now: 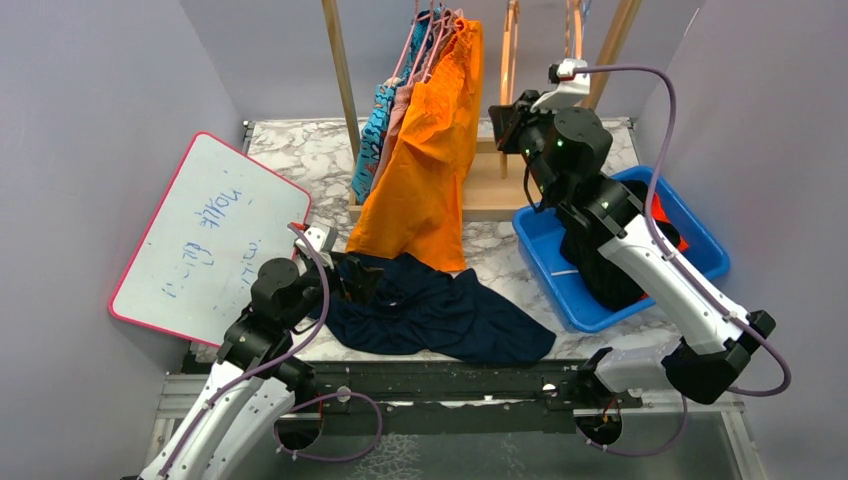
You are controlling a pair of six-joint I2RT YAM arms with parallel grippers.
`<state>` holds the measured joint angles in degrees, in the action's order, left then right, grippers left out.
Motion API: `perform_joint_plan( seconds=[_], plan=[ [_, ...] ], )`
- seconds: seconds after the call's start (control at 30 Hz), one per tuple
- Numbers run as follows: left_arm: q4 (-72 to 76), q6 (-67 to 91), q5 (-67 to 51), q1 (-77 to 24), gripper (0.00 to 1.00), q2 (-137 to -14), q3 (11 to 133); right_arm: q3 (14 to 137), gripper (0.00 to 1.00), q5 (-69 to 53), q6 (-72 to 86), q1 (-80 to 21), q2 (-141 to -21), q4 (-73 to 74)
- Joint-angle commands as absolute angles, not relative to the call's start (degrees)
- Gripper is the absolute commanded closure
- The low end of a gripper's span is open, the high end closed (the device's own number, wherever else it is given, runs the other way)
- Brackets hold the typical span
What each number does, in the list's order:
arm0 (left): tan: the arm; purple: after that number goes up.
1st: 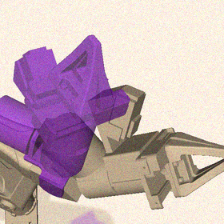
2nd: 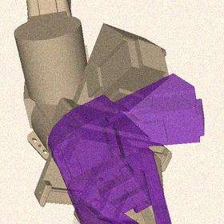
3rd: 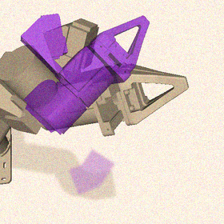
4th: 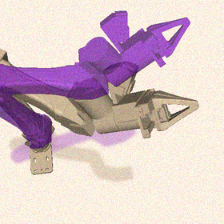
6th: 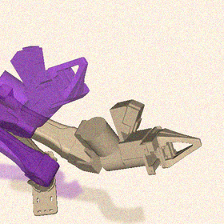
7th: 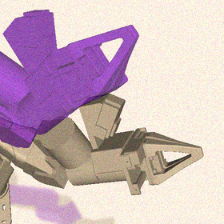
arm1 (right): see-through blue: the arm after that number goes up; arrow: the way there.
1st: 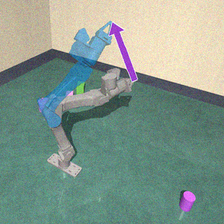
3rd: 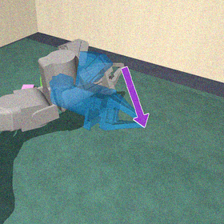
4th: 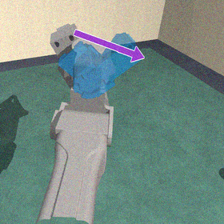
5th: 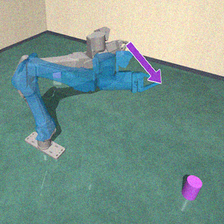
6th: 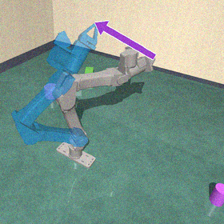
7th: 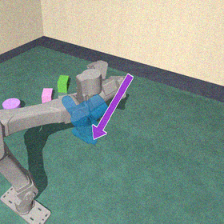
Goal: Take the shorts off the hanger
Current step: Place the hanger on the clothes rod.
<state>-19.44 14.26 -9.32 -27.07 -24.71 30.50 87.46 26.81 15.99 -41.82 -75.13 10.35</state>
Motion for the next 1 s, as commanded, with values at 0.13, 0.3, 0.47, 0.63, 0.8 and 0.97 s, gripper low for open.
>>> perform_joint_plan(
  seconds=[0.13, 0.3, 0.47, 0.63, 0.8, 0.97],
  plan=[
    [-19.5, 13.7, -7.8, -26.8, 0.01, -25.4, 30.8, 94.7, 0.99, 22.7, 14.3, -36.8, -78.1, 8.0],
    [-19.5, 13.7, -7.9, -26.8, 0.01, -26.1, 30.8, 98.3, 0.99, 20.3, 15.6, -33.5, -80.1, 9.0],
    [-19.5, 13.8, -7.9, -26.8, 0.01, -26.5, 30.8, 101.3, 0.99, 17.2, 17.3, -31.1, -83.0, 11.8],
    [-20.0, 14.0, -7.0, -26.8, 0.01, -26.6, 30.9, 107.8, 0.99, 9.4, 21.6, -27.0, -88.8, 20.7],
    [-20.1, 14.1, -6.4, -26.8, 0.01, -26.4, 30.9, 104.1, 0.99, 8.2, 23.2, -26.0, -87.9, 19.9],
    [-20.1, 14.1, -6.3, -26.8, 0.01, -26.6, 30.8, 100.9, 0.82, 8.1, 23.5, -25.2, -85.4, 17.8]
  ],
)
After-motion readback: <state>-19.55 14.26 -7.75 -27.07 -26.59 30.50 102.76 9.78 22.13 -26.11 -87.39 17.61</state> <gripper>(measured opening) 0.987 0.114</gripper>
